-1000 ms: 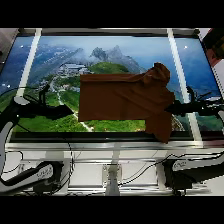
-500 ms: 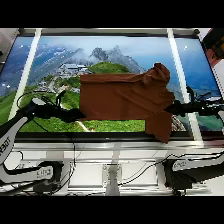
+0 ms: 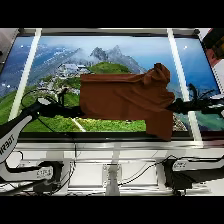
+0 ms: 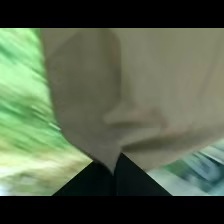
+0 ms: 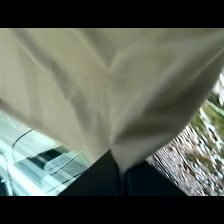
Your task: Fold the clothes and pants, and hang the long-sleeved shirts on hangers.
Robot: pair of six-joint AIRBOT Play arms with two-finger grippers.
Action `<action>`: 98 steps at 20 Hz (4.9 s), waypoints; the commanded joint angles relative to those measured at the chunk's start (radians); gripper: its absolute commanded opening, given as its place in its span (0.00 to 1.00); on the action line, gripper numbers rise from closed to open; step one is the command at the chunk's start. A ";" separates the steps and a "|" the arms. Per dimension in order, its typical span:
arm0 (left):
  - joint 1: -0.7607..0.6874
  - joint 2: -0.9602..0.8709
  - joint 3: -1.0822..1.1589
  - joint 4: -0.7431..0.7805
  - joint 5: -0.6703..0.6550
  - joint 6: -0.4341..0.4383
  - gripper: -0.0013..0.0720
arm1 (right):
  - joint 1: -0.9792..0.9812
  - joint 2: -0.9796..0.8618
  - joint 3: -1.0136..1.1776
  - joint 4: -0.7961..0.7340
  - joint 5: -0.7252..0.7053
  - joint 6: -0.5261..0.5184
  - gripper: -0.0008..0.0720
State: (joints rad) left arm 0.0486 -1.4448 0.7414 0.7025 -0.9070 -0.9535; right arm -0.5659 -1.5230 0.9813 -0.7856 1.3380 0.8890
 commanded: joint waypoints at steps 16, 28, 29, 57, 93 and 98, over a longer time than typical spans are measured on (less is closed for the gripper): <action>0.115 0.938 0.509 -0.309 0.446 0.207 0.04 | 0.000 0.954 0.616 0.153 -0.298 -0.008 0.03; 0.115 0.849 0.461 0.100 0.221 -0.150 0.03 | 0.001 0.712 0.635 0.081 -0.008 0.258 0.03; 0.115 0.766 0.453 0.103 0.134 -0.151 0.03 | 0.005 0.623 0.635 0.079 0.085 0.282 0.03; -0.050 -0.121 0.446 0.103 0.478 -0.079 0.03 | 0.352 -0.175 0.468 -0.285 -0.462 0.375 0.03; 0.332 0.398 0.442 0.298 -0.198 -0.080 0.85 | -0.063 0.425 -0.481 -0.204 -0.105 0.198 0.60; 0.332 0.398 0.442 0.283 -0.198 -0.080 0.85 | -0.063 0.250 -0.483 -0.096 -0.148 0.151 0.60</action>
State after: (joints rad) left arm 0.3798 -1.0477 1.1835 0.9981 -1.1015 -1.0328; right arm -0.6281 -1.1915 0.5201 -0.9646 1.2240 1.0821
